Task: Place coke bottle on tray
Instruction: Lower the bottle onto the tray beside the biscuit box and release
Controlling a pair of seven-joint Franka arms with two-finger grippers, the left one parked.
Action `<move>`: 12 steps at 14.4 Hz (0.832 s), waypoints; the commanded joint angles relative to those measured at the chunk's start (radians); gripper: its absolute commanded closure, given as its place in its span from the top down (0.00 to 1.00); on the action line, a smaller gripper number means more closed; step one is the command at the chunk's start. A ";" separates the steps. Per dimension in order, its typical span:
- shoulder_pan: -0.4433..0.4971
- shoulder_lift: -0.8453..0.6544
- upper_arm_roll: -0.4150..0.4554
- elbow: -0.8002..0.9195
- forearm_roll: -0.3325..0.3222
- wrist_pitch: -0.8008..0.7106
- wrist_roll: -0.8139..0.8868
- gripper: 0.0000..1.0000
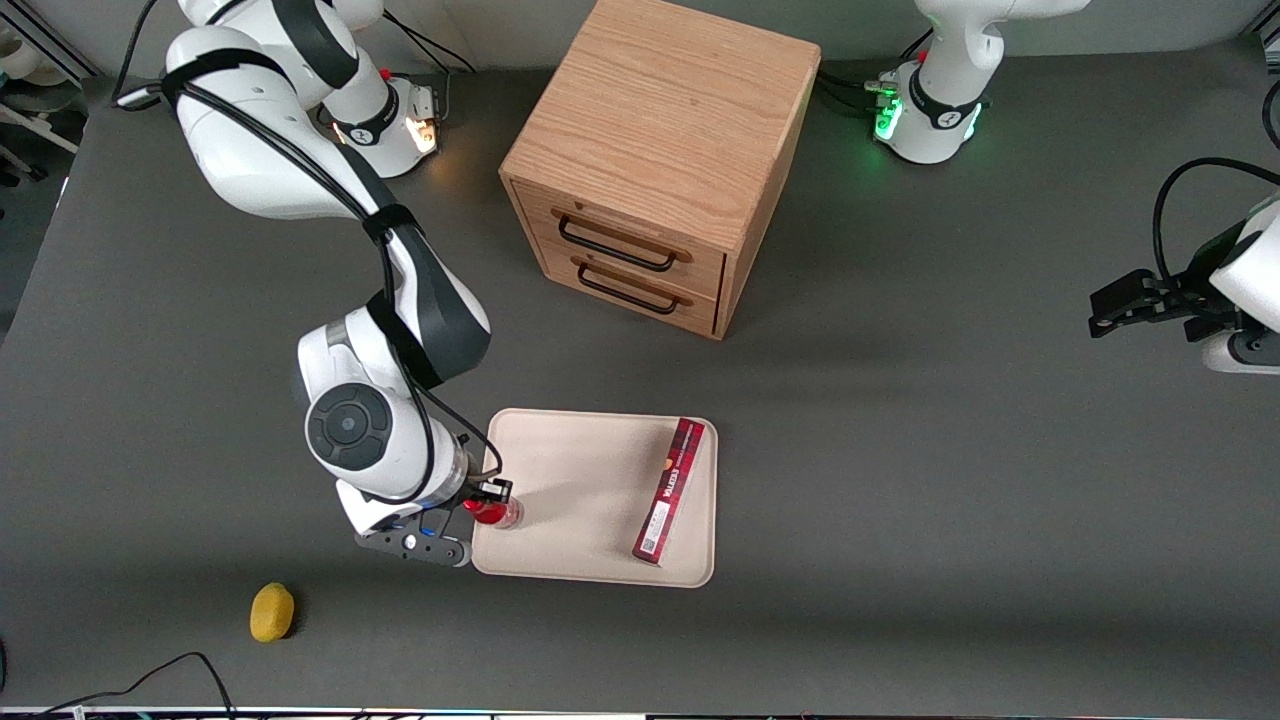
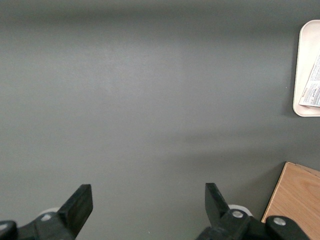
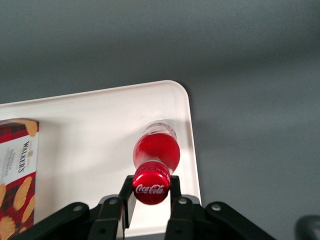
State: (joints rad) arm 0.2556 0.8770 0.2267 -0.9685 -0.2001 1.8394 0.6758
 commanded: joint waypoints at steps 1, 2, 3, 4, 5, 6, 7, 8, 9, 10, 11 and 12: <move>0.002 0.025 0.003 0.045 -0.030 0.004 0.025 0.26; -0.001 0.025 0.003 0.044 -0.030 0.007 0.024 0.60; -0.004 0.025 0.003 0.043 -0.032 0.008 0.019 0.98; -0.007 0.023 0.003 0.043 -0.030 0.008 0.021 1.00; -0.009 0.014 0.005 0.039 -0.030 0.008 0.022 1.00; -0.013 -0.015 0.010 -0.011 -0.028 0.000 0.021 1.00; -0.034 -0.095 0.017 -0.109 -0.028 -0.003 0.019 1.00; -0.056 -0.219 0.023 -0.275 -0.019 0.010 0.013 1.00; -0.090 -0.357 0.034 -0.444 -0.012 0.047 -0.011 1.00; -0.110 -0.485 0.036 -0.607 0.019 0.087 -0.062 1.00; -0.114 -0.597 0.023 -0.725 0.072 0.102 -0.109 1.00; -0.119 -0.703 -0.009 -0.812 0.118 0.097 -0.175 1.00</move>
State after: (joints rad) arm 0.1768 0.5308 0.2469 -1.3630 -0.1643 1.8666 0.6012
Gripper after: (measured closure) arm 0.000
